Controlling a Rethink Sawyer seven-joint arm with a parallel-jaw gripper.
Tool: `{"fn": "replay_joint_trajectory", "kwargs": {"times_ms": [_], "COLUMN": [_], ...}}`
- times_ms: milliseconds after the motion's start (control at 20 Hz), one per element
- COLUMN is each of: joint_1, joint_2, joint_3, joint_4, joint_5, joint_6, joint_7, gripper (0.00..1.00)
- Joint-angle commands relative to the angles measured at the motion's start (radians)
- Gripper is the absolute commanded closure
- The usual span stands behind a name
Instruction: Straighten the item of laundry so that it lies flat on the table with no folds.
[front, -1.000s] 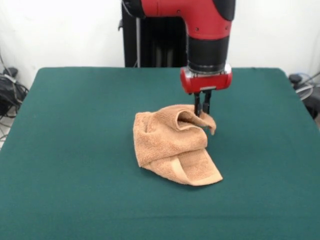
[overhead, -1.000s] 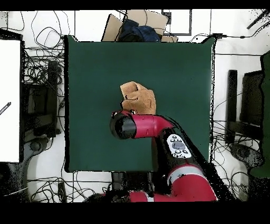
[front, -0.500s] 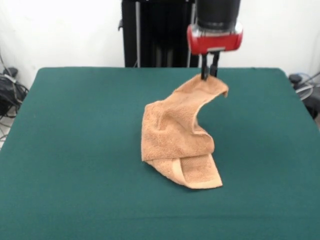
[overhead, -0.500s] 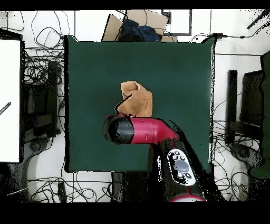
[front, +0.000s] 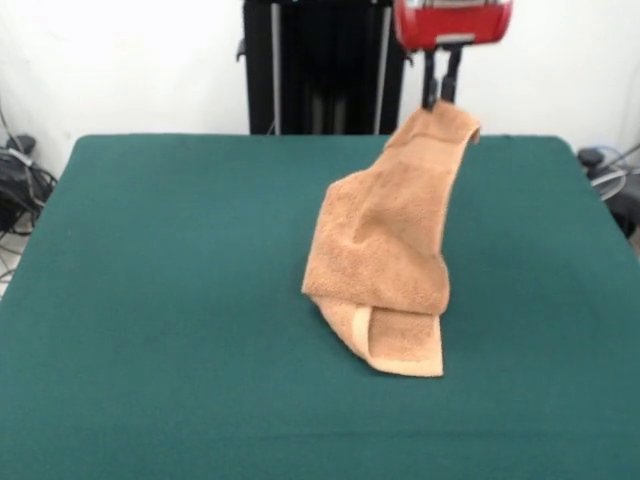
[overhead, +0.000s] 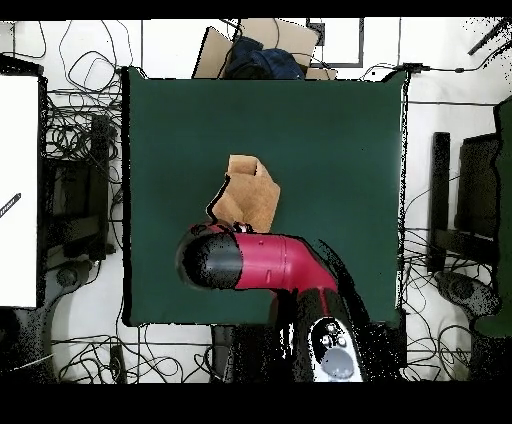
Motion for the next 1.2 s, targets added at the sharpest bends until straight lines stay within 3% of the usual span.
{"fn": "replay_joint_trajectory", "kwargs": {"times_ms": [50,350,650,850,900,1050,1200], "joint_1": [0.075,0.171,0.223,0.165,0.117,0.035,-0.009], "joint_2": [-0.184,-0.297,-0.341,-0.34,-0.319,-0.257,-0.219], "joint_3": [-0.034,-0.102,-0.132,-0.117,-0.094,-0.053,-0.024], "joint_4": [0.119,0.111,0.112,0.097,0.095,0.058,0.055], "joint_5": [0.069,0.063,0.094,0.145,0.187,0.201,0.196], "joint_6": [0.215,0.321,0.383,0.458,0.502,0.545,0.471], "joint_7": [0.183,0.263,0.282,0.167,0.099,-0.017,-0.071], "gripper": [1.0,1.0,1.0,1.0,1.0,1.0,1.0]}}
